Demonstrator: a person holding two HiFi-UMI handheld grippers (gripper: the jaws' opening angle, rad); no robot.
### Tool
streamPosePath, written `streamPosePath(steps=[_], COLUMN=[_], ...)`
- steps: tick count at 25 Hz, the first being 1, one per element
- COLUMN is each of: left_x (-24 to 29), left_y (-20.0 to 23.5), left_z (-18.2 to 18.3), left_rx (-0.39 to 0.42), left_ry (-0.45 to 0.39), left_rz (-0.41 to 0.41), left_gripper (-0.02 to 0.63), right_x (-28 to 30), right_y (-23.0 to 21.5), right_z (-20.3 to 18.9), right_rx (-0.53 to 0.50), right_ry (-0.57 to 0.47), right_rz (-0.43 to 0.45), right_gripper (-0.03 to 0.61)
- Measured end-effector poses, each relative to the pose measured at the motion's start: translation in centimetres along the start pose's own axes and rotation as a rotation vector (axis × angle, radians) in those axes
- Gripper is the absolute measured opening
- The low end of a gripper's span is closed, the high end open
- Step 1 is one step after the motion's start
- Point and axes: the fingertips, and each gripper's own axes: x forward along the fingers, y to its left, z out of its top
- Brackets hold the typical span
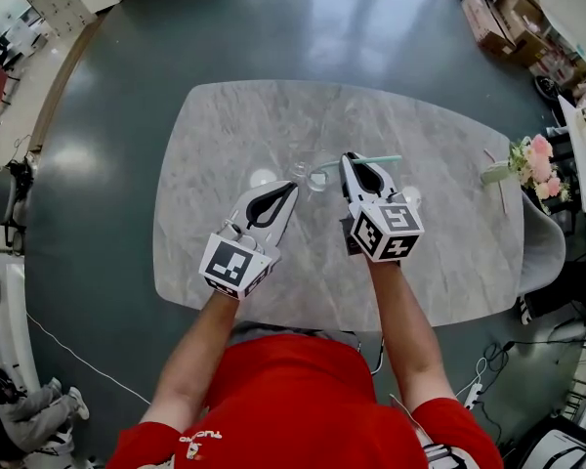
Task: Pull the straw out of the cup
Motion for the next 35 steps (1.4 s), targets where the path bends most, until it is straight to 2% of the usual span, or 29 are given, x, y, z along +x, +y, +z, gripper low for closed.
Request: streamPosePath(steps=[8,16,25,35], left_x=[-1.4,-5.1,-9.2,-10.3], left_y=[-0.3,-2.1,-3.7,-4.6], left_z=[4.2,8.1,10.2,10.5], left_rx=[0.023,0.031,0.032,0.040], left_ry=[-0.056,-0.109,-0.129,-0.129], left_rz=[0.023,0.015,0.008,-0.009], left_gripper=[0.005,0.005,0.005,0.005], right_x=[-4.4,-10.6,-15.8,-17.6], right_y=[3.5,7.2,10.1,11.1], right_z=[5.9,9.8,10.7,11.1], right_rx=[-0.002,0.044,0.062,0.023], right_ry=[-0.106,-0.194,-0.243,-0.275], right_rz=[0.078,0.139,0.152,0.145], right_gripper=[0.026,0.026,0.026,0.023])
